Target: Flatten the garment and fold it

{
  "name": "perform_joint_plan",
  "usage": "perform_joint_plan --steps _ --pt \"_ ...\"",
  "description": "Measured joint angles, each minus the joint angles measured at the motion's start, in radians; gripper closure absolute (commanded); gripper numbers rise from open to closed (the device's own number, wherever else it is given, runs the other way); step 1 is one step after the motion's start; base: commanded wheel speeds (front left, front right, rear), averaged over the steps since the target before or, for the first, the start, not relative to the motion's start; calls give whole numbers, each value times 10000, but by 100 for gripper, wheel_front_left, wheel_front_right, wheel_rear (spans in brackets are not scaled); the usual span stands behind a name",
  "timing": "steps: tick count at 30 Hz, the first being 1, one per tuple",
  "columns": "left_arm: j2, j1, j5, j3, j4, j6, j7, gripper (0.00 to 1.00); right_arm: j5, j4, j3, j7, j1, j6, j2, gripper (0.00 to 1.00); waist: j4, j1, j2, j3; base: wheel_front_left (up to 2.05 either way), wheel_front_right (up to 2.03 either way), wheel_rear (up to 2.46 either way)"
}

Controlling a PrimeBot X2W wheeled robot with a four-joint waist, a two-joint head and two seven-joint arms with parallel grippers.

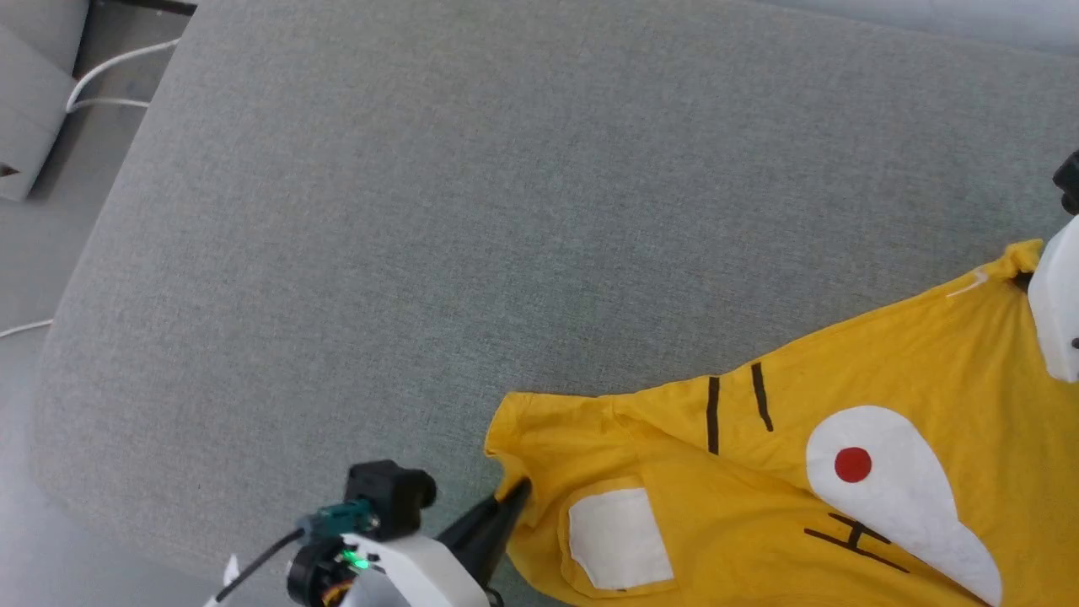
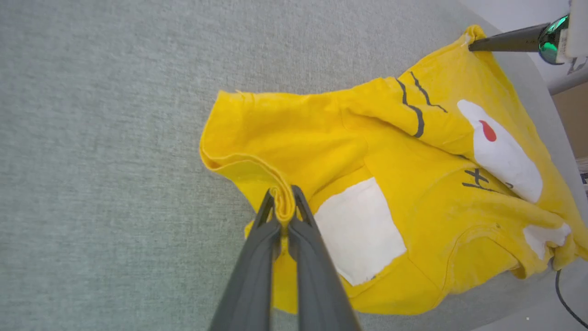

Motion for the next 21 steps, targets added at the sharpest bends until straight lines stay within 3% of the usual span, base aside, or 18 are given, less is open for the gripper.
perform_joint_plan --steps 6,15,21 --pt "343 -255 194 719 -462 242 -397 100 662 -155 119 -1469 -113 0 121 100 -398 2 0 -541 0 0 0" --pt "1208 -867 571 2370 -1515 754 -978 100 995 -1960 213 -3419 -531 2 -458 100 -1322 -1 0 -1623 0 0 0" --pt "1789 -1366 802 3388 -2293 882 -1365 100 867 -3051 -121 -4326 -928 0 -337 100 -2182 -2 -1 -2208 0 0 0"
